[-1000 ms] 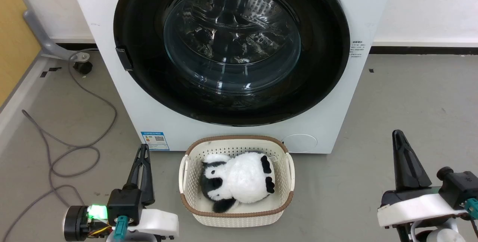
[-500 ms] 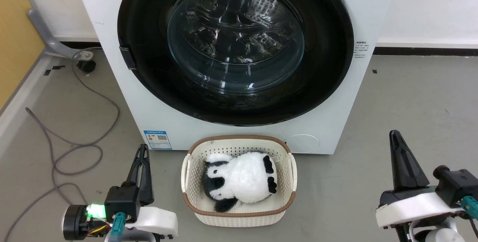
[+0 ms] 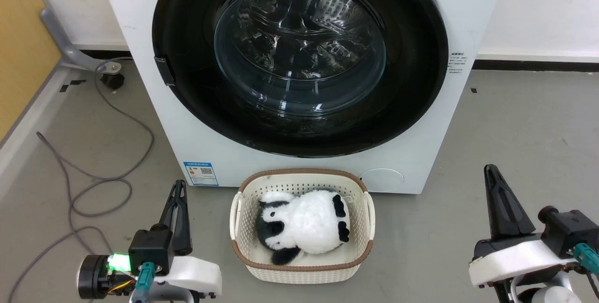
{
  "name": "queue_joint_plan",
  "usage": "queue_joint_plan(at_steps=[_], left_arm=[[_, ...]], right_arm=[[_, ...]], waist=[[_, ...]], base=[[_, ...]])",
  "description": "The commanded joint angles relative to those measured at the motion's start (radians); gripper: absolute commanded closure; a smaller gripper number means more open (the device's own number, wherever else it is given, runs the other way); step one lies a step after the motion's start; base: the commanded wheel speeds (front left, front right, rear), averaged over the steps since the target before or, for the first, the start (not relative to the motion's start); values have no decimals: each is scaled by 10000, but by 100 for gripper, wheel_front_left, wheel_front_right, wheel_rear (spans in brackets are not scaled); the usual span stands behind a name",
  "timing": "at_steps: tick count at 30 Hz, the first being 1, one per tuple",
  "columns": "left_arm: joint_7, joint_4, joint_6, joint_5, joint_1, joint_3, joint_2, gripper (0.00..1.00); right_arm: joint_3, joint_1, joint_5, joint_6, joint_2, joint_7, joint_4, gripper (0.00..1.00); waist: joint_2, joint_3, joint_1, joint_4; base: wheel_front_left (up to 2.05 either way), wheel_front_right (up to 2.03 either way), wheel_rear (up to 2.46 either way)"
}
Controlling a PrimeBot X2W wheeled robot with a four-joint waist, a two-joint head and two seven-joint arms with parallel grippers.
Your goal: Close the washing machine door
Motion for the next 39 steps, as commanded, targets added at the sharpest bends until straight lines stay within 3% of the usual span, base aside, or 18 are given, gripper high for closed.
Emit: queue_joint_plan(at_steps=[1, 39], left_arm=[[47, -44, -77, 75, 113, 48, -9, 100], [823, -221, -817, 188, 230, 573, -272, 100]], right_arm=[[23, 207, -100, -2, 20, 46, -68, 100], [179, 454, -584, -4, 40, 825, -353, 100]], waist=[[0, 0, 0, 6], [0, 19, 0, 289]], base=[[0, 0, 0], [0, 0, 0]])
